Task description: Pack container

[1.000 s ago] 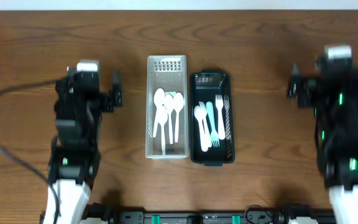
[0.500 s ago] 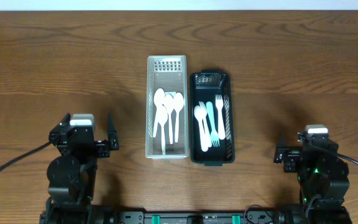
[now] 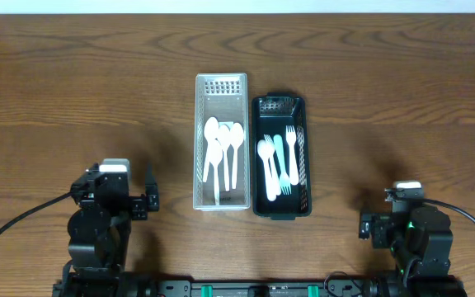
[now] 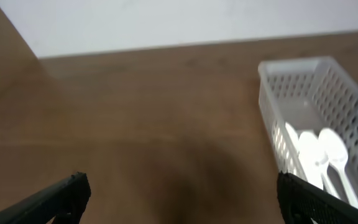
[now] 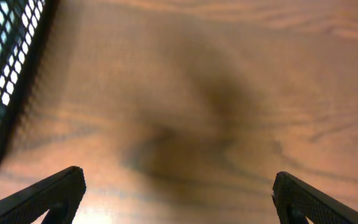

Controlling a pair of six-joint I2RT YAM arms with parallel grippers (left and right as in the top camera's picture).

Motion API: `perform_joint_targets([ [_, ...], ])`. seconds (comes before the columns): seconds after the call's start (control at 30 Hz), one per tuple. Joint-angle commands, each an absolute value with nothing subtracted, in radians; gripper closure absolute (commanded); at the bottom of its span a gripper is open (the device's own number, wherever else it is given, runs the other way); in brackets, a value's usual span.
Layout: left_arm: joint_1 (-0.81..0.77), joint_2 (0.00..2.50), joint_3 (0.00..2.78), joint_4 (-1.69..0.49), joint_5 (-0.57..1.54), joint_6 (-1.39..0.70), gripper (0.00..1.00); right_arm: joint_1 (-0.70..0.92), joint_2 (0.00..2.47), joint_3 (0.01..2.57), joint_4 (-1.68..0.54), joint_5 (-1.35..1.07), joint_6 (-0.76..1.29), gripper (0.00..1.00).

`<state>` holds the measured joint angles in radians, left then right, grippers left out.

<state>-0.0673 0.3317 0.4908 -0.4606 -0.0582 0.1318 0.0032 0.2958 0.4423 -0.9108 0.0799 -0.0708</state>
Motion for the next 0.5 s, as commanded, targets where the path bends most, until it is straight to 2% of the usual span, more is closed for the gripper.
perform_joint_targets([
  [0.0,-0.068,0.332,0.488,-0.502,-0.067,0.138,0.02,0.014,0.288,0.44,-0.941,0.078,-0.06,0.01],
  [0.47,-0.068,0.332,0.488,-0.763,-0.067,0.138,0.02,0.014,0.224,0.44,-0.985,0.078,-0.06,0.01],
])
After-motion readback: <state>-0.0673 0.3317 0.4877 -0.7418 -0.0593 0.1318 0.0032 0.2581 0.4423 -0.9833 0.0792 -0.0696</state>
